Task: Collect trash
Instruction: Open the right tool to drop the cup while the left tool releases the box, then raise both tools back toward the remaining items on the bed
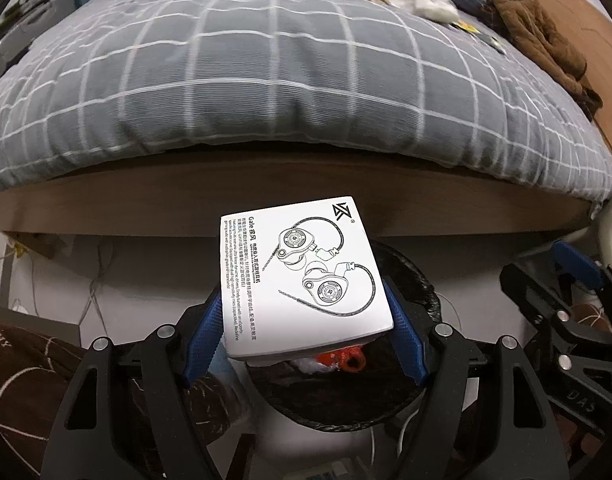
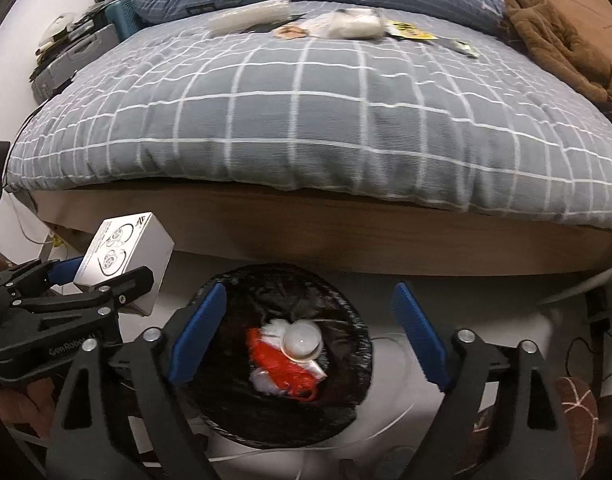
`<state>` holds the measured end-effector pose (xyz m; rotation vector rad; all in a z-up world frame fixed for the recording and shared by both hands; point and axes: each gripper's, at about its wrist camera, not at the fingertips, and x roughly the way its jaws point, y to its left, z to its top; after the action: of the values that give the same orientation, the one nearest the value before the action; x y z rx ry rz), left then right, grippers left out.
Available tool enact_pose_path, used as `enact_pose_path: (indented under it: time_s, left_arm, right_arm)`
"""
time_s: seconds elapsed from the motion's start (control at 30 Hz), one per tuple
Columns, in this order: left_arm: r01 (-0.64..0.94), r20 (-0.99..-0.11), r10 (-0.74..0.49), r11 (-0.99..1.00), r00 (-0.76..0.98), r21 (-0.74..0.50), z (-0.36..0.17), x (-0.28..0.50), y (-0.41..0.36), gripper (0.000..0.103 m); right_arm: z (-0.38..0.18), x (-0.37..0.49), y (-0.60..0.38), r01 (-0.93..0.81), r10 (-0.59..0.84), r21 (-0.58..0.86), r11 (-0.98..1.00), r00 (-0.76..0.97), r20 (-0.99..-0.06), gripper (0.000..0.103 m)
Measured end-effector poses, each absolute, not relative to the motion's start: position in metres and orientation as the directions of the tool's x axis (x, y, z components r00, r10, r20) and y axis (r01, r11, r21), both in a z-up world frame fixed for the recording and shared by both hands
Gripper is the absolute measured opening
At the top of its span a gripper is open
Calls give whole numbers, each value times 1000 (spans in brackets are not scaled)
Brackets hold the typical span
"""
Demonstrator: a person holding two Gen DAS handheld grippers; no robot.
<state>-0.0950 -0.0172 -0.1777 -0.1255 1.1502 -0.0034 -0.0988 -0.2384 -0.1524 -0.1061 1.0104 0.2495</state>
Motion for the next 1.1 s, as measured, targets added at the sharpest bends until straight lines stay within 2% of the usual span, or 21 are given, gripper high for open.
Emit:
enact_pose_path:
  time_s: [0.3, 0.67, 0.73, 0.8, 0.9, 1.1]
  left_arm:
    - [15, -918, -113, 993, 381, -116, -188, -87, -60, 72]
    - [36, -915, -114, 993, 387, -108, -190, -91, -70, 73]
    - [38, -910, -117, 993, 397, -111, -187, -92, -70, 76]
    - [34, -904, -107, 994, 413, -102, -183, -93, -68, 85]
    - [19, -899, -95, 995, 428, -96, -177, -94, -62, 92]
    - [-14, -882, -63, 997, 468, -79, -157, -95, -47, 97]
  right_arm:
    - [-150, -99, -278, -173, 87, -7, 985, 527, -846, 94]
    - [-149, -94, -293, -131, 81, 14, 991, 523, -848, 95]
    - [-149, -94, -291, -138, 83, 11, 990, 526, -846, 95]
    - [-148, -95, -289, -146, 84, 7, 989, 529, -844, 95]
    - [-146, -96, -287, -149, 84, 4, 989, 533, -842, 95]
    - [-132, -98, -282, -160, 90, -1, 987, 560, -824, 95]
